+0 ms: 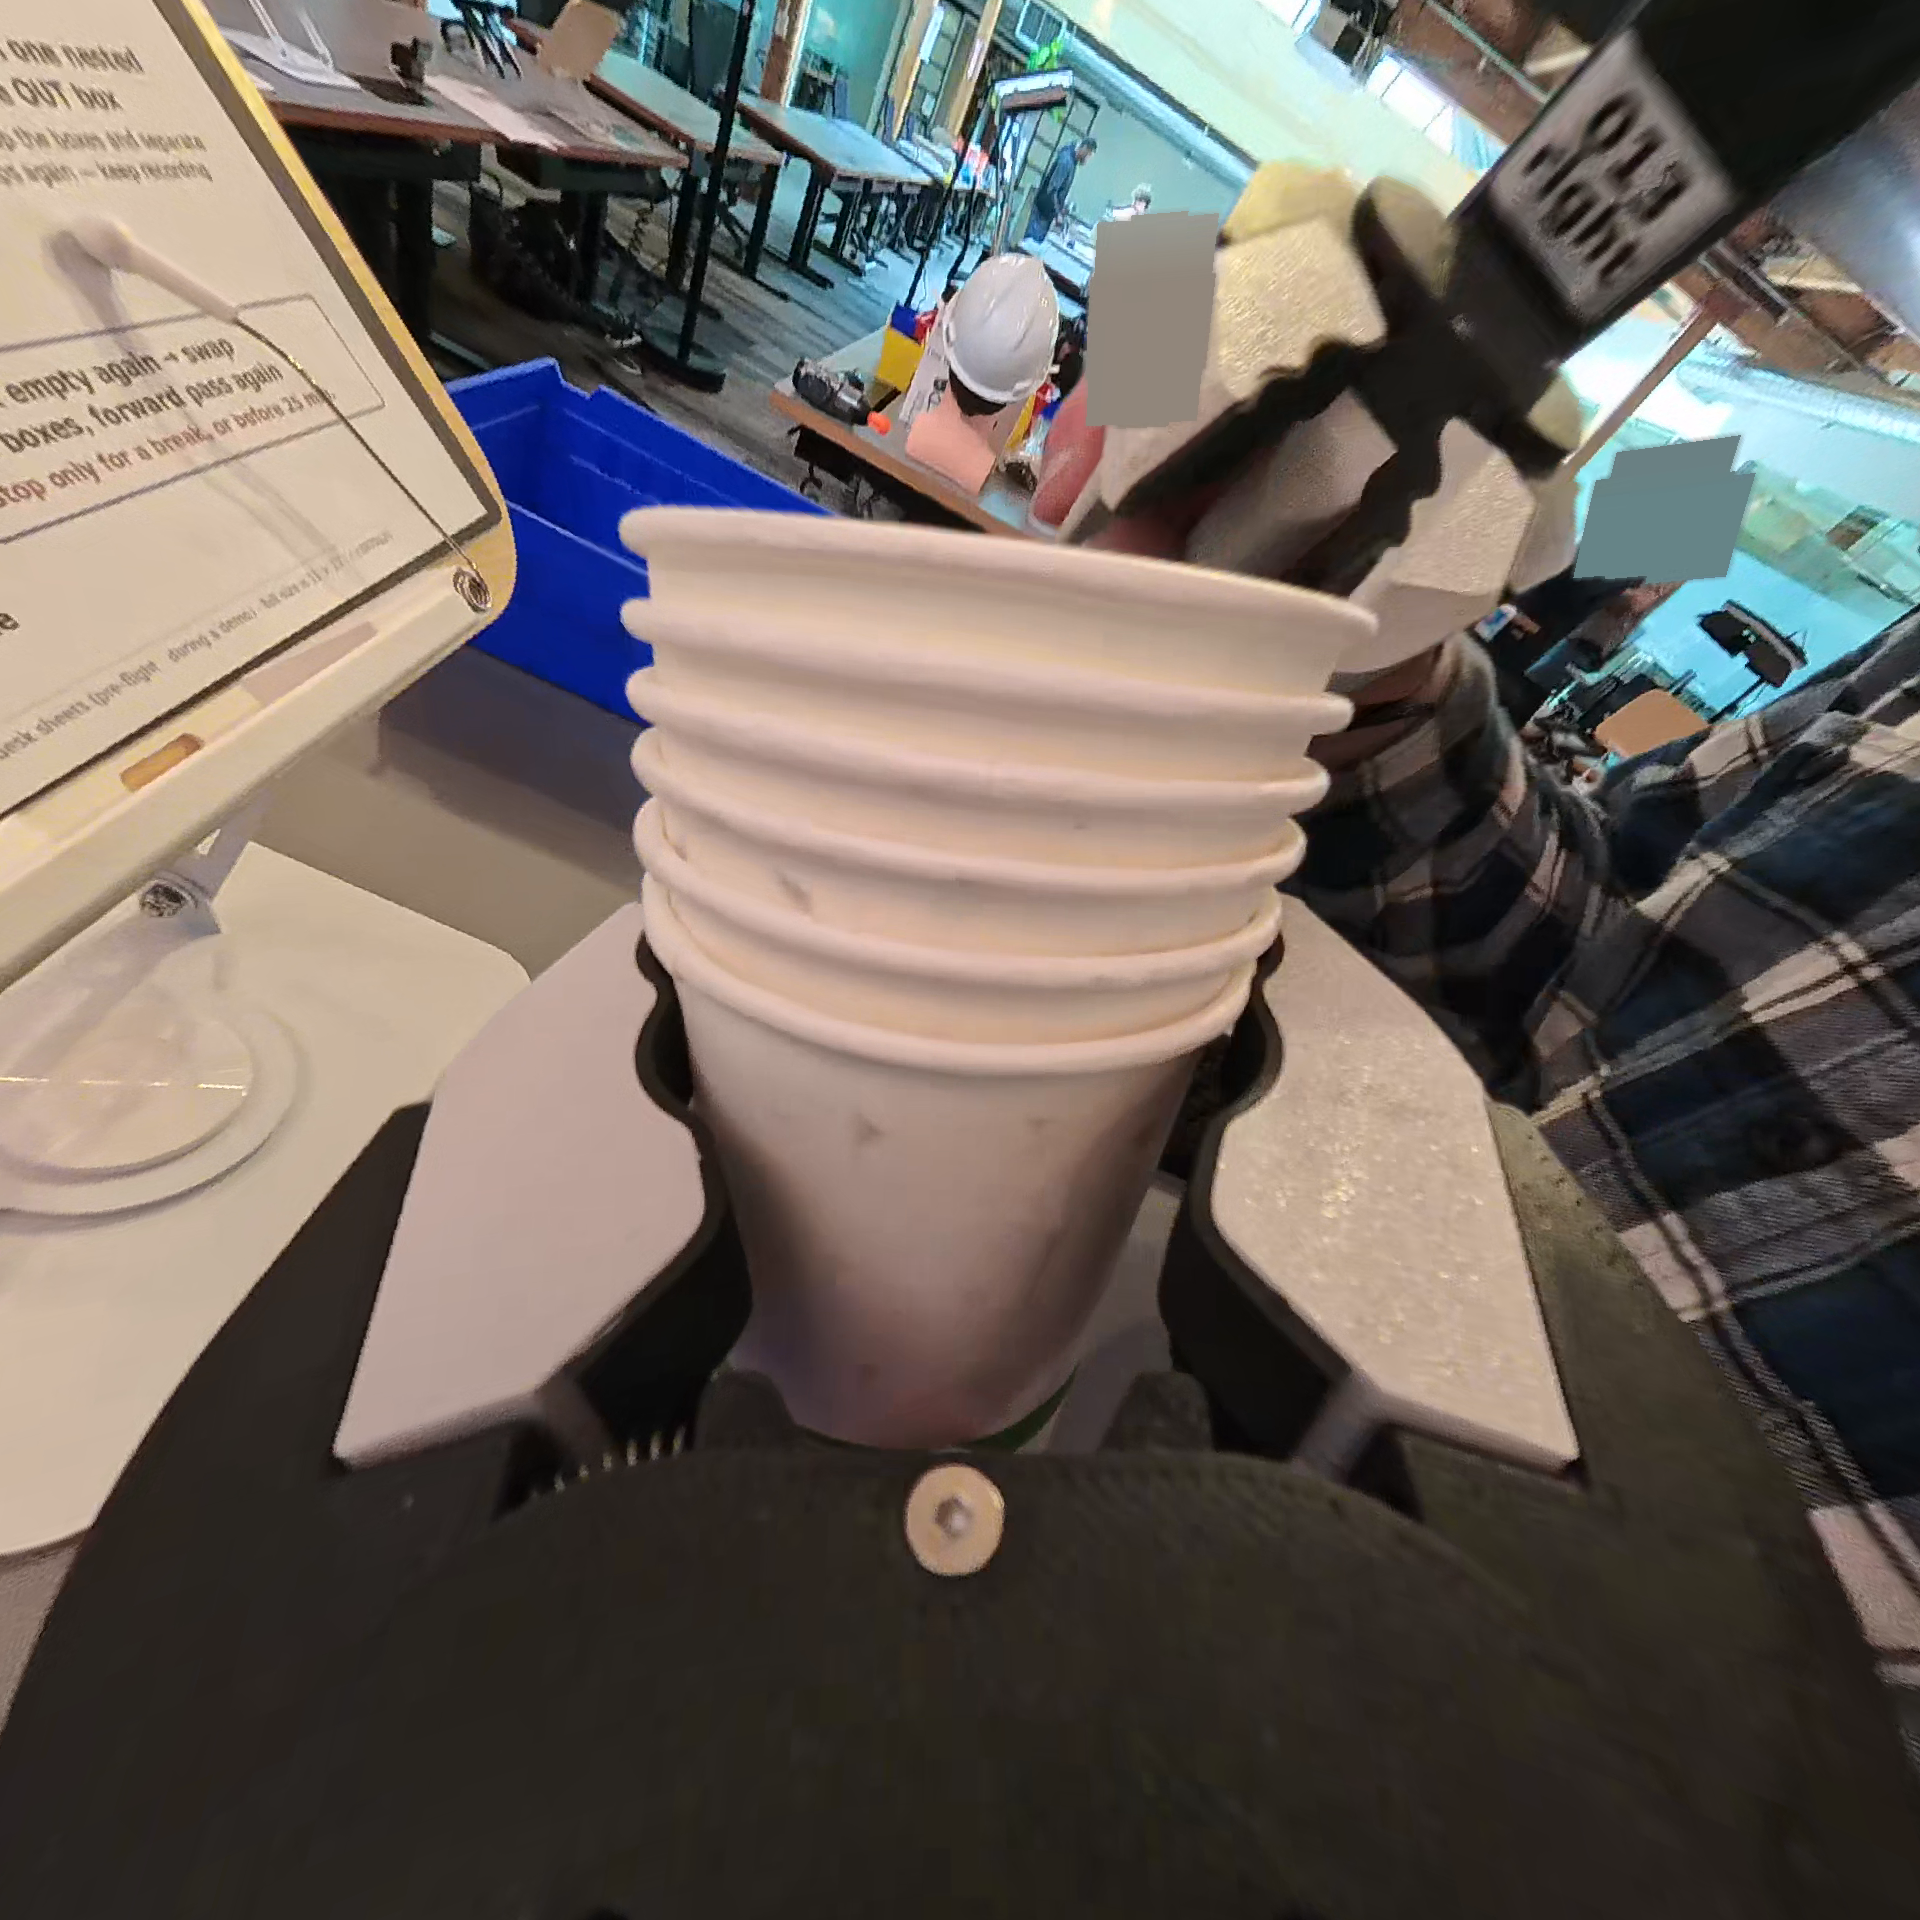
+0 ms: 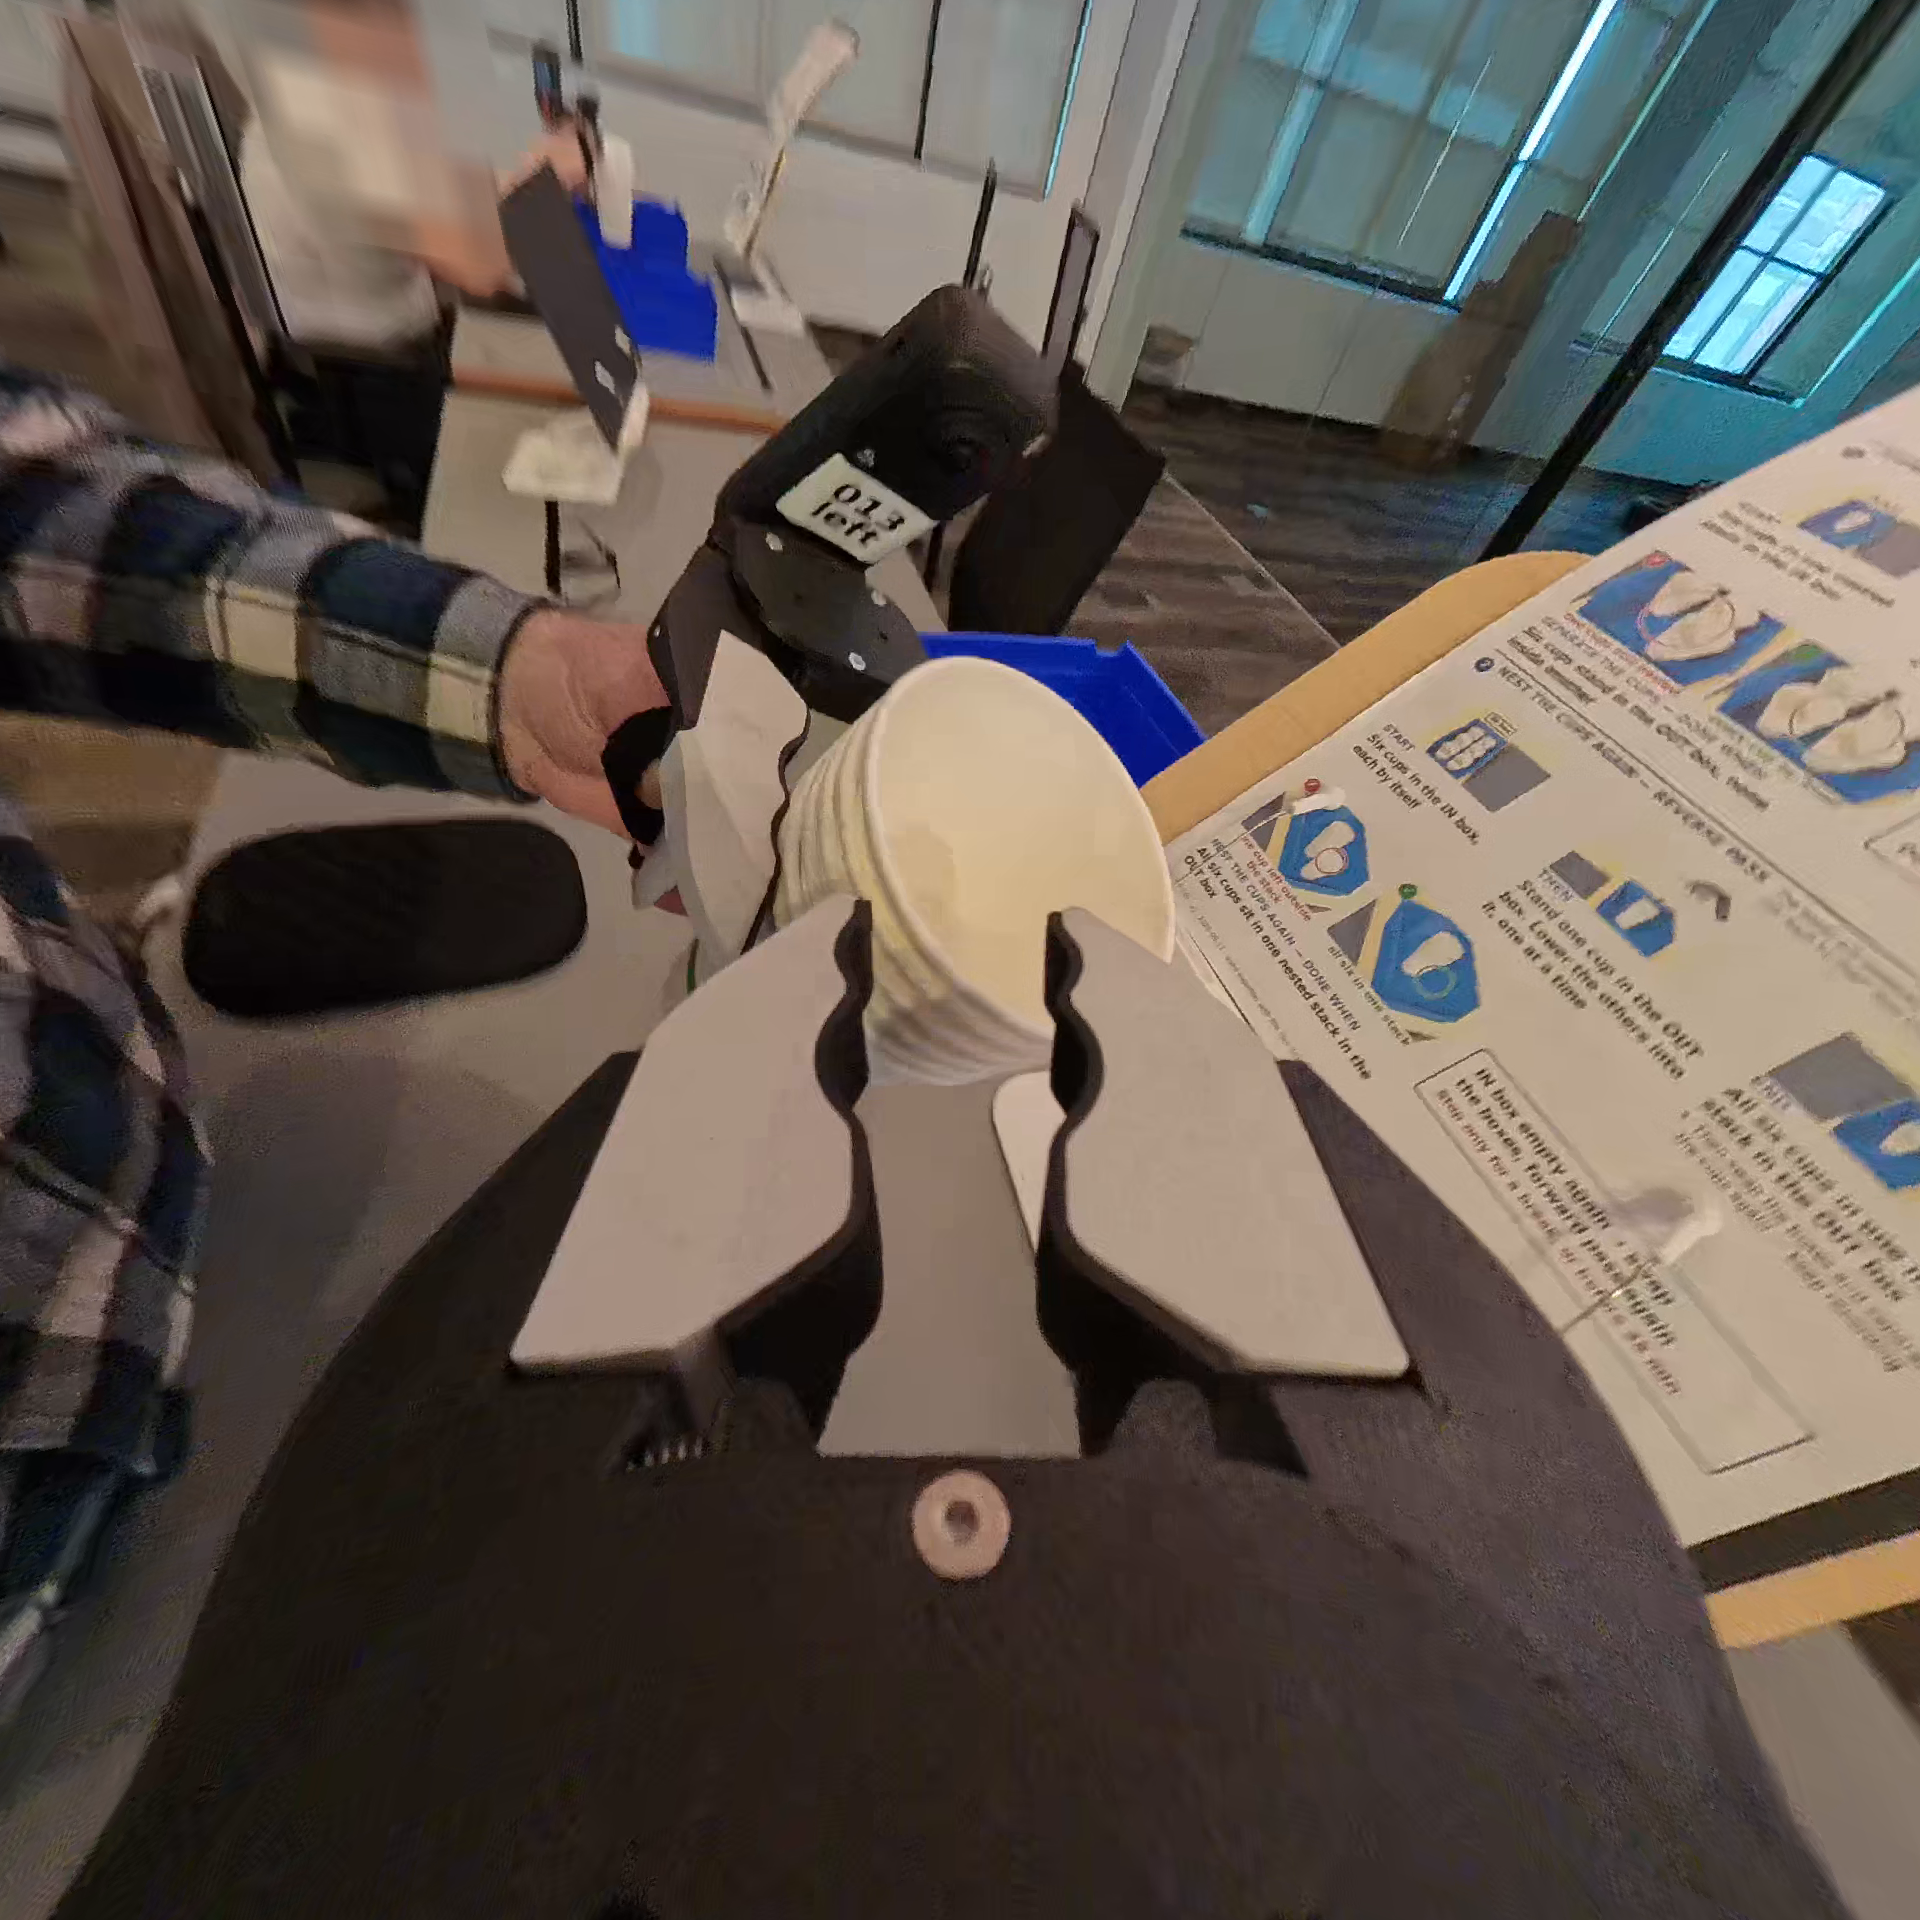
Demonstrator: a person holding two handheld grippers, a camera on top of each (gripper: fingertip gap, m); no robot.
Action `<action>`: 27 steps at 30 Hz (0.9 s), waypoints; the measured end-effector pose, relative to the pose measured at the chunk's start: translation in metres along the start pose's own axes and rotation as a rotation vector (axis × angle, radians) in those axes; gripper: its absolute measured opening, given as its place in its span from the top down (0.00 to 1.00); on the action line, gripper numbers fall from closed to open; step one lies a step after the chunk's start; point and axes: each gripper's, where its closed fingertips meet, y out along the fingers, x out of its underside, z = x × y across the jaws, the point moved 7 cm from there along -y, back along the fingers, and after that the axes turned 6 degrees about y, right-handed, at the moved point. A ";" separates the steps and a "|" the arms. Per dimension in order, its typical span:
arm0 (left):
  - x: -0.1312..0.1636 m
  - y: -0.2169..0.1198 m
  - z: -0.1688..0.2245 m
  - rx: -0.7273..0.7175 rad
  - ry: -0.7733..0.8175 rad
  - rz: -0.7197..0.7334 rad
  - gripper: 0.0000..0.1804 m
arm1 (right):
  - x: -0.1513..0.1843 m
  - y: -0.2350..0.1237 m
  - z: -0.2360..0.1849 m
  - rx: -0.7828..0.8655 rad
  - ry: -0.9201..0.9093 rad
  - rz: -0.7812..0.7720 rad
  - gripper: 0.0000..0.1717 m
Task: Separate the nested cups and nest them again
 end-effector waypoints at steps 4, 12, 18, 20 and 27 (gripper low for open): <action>0.007 0.002 -0.002 -0.031 0.013 -0.040 0.44 | -0.003 0.011 -0.007 -0.046 -0.086 -0.083 0.90; 0.020 0.000 -0.001 -0.070 0.063 -0.141 0.44 | 0.008 0.019 -0.016 -0.196 -0.051 -0.180 0.94; 0.028 0.002 0.002 -0.082 0.124 -0.226 0.44 | 0.019 0.021 -0.024 -0.286 0.003 -0.206 0.98; 0.030 0.002 0.003 -0.083 0.148 -0.249 0.44 | 0.022 0.020 -0.026 -0.294 0.018 -0.208 0.98; 0.037 0.004 0.002 -0.107 0.179 -0.274 0.44 | 0.019 0.010 -0.023 -0.273 0.052 -0.162 0.98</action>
